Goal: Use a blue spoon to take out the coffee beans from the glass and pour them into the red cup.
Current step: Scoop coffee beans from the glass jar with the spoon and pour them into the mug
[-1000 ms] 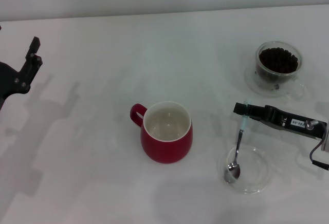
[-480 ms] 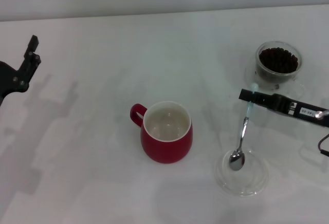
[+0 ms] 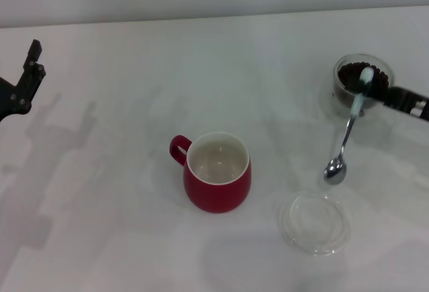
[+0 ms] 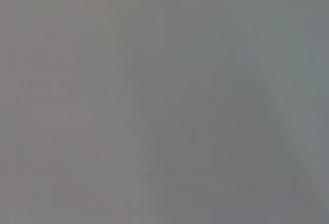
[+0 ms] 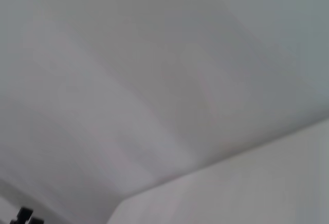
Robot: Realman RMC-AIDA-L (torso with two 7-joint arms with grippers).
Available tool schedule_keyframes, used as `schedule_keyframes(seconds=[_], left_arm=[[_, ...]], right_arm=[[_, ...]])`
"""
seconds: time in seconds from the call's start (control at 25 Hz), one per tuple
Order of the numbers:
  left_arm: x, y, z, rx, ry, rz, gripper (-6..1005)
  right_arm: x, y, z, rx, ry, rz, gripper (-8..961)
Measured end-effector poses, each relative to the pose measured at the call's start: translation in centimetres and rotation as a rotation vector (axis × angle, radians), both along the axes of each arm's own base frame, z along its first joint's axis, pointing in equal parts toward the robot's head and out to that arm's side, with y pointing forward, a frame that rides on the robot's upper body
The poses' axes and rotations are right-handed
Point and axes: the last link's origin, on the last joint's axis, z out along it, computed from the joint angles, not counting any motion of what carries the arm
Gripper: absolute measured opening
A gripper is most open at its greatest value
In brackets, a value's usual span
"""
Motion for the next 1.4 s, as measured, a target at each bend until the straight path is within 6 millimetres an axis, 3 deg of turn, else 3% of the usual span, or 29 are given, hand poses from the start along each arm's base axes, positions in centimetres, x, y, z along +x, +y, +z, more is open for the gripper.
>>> schedule_keyframes(seconds=[0.64, 1.0, 1.4], left_arm=[[-0.4, -1.1, -0.5, 0.000, -0.059, 0.043, 711], [-1.0, -1.7, -0.8, -0.015, -0.070, 0.079, 711], [-1.0, -1.7, -1.1, -0.037, -0.099, 0.091, 712]], right_arm=[[-0.7, 5.2, 4.9, 0.257, -0.166, 0.051, 151], [-0.2, 7.6, 6.1, 0.358, -0.320, 0.031, 152], [0.3, 8.0, 5.7, 0.419, -0.445, 0.055, 152]])
